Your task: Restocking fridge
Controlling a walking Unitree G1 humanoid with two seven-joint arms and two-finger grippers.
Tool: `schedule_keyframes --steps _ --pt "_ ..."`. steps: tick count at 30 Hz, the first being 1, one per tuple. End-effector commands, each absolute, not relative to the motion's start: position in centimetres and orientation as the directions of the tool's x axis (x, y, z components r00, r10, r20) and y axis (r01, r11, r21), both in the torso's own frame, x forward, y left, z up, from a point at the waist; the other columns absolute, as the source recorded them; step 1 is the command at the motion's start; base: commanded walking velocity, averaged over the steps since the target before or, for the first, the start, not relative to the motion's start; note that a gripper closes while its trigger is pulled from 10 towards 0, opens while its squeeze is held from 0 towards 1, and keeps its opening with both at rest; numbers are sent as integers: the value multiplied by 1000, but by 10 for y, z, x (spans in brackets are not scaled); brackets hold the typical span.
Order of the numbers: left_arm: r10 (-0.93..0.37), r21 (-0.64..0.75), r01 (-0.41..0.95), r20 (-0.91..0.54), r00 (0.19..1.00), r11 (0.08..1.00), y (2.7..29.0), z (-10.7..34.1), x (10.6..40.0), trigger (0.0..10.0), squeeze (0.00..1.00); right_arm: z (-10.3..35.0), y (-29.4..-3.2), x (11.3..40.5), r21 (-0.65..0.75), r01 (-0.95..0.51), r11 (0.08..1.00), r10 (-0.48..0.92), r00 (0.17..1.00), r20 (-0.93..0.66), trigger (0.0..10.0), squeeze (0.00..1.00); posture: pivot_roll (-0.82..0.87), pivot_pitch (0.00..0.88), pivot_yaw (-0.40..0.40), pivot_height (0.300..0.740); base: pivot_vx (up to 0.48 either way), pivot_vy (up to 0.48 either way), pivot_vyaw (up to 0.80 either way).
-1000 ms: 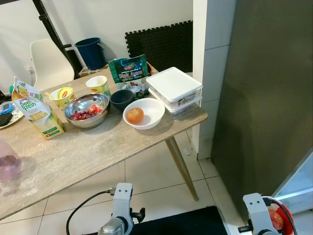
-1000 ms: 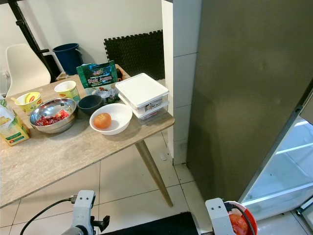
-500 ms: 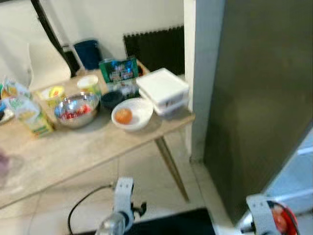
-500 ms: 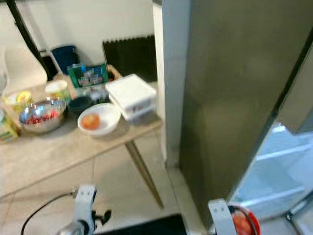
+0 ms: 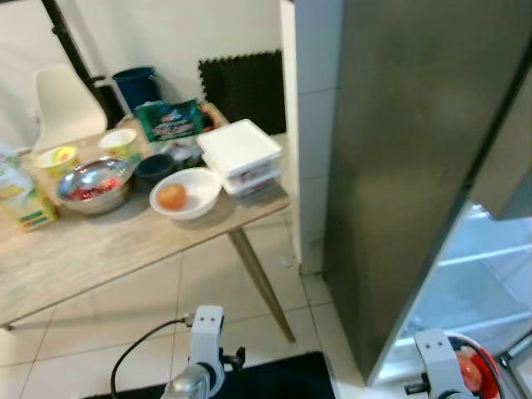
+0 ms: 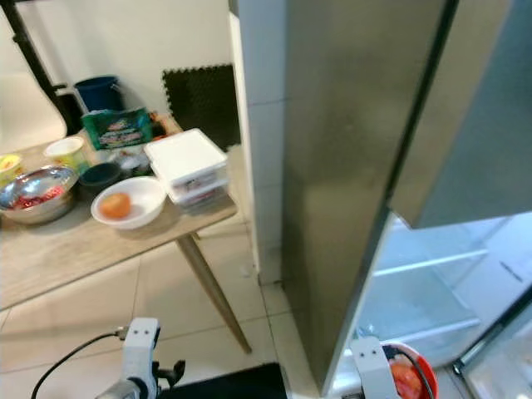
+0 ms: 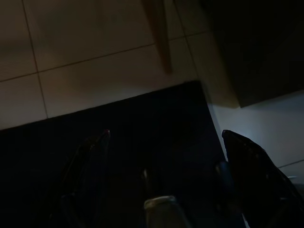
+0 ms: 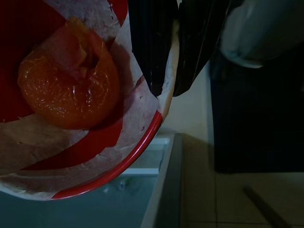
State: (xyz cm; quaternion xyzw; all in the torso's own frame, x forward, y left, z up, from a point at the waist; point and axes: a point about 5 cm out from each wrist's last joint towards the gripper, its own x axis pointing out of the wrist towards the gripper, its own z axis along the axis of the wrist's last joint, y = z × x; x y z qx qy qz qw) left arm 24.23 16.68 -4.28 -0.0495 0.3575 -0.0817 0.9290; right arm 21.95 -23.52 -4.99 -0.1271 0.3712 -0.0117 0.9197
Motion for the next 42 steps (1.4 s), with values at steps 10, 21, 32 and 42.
schedule_keyframes --steps 10,21,32,42 --pt "-181 -144 114 -667 723 983 170 -45 239 10000 0 -48 -237 221 -242 -62 968 -119 737 -665 10000 0 -86 89 93 740 0 -319 0" --pt "-183 -147 113 -667 722 983 169 -44 239 10000 0 -46 -237 223 -241 -65 968 -115 741 -661 10000 0 -88 91 90 740 0 -319 0" --pt "-172 -153 92 -664 728 984 170 -44 239 10000 0 -45 -235 226 -240 -74 968 -105 748 -656 10000 0 -89 92 88 740 0 -174 0" --pt "-174 -156 93 -660 730 983 171 -43 240 10000 0 -44 -233 228 -238 -80 968 -98 752 -652 10000 0 -89 95 90 740 0 0 0"
